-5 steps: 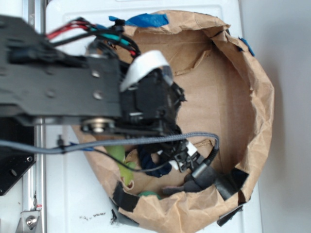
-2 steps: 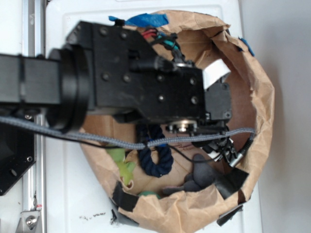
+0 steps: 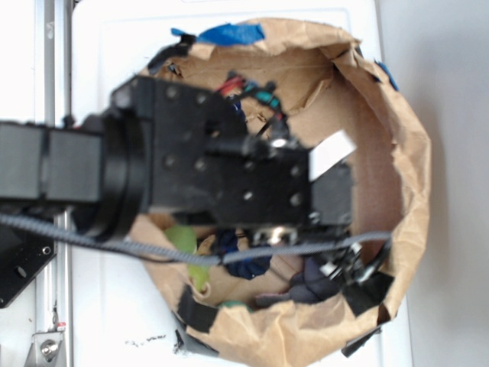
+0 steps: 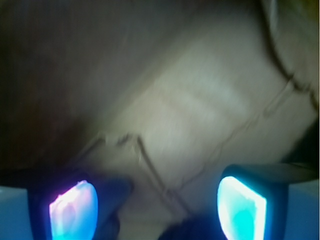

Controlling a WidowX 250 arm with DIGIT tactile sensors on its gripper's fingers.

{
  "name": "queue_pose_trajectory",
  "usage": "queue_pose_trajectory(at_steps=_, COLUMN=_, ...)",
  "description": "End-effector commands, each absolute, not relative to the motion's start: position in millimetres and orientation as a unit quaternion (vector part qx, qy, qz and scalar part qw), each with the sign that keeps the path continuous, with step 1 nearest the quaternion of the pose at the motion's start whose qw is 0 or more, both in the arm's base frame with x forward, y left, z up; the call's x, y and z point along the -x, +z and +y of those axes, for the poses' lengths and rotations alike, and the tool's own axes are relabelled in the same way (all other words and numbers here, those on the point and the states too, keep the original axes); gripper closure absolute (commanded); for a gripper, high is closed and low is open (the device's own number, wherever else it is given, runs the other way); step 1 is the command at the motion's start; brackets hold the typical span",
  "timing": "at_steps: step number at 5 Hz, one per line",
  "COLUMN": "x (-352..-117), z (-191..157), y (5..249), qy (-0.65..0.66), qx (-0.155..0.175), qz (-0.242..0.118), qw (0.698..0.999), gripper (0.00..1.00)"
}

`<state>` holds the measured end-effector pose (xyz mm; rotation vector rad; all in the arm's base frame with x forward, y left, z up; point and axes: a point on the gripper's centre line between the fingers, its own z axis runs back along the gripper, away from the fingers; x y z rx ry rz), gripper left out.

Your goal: Grab the gray animal.

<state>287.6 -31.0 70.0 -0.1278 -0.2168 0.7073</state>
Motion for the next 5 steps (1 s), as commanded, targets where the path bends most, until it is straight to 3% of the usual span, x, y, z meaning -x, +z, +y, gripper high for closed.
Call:
queue_pose_trajectory(at_steps=1, x=-294, z=-45, y=85, qy=0.324, qx=0.122, qz=-0.111, qw=0.931, gripper=0.0)
queue_pose_trajectory(at_steps=4, x=-317, z=-64, y=70, qy=0.312, qx=0.153, qz=-0.119, qw=0.93, gripper=0.0)
queue_pose_trajectory(at_steps=5, x=-321, z=-72, y=62, qy=0.299, qx=0.167, qz=-0.1, qw=0.934, gripper=0.0)
